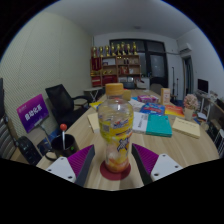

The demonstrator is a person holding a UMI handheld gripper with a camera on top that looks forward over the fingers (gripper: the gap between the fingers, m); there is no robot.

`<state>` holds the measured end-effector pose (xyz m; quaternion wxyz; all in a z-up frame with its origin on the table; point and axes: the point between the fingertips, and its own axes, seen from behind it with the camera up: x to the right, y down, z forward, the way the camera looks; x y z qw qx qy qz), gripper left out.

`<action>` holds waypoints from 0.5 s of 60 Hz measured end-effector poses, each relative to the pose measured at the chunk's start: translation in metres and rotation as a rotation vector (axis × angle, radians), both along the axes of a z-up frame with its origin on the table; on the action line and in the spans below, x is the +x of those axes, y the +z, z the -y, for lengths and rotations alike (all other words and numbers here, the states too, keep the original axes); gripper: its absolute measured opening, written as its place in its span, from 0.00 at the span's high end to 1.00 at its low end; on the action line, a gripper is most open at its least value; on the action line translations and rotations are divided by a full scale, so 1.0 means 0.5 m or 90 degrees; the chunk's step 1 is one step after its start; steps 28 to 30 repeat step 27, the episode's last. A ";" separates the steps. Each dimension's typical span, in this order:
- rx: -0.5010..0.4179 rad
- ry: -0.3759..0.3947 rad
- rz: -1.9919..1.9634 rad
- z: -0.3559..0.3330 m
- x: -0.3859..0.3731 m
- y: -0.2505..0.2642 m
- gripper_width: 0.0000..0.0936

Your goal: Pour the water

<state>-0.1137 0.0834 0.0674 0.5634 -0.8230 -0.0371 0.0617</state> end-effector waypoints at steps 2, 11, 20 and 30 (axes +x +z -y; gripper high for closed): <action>-0.008 -0.009 0.011 0.032 0.003 0.005 0.14; -0.048 -0.046 0.022 0.194 -0.021 0.068 0.14; -0.087 -0.094 0.009 0.364 -0.073 0.141 0.14; -0.099 -0.124 0.010 0.464 -0.102 0.194 0.15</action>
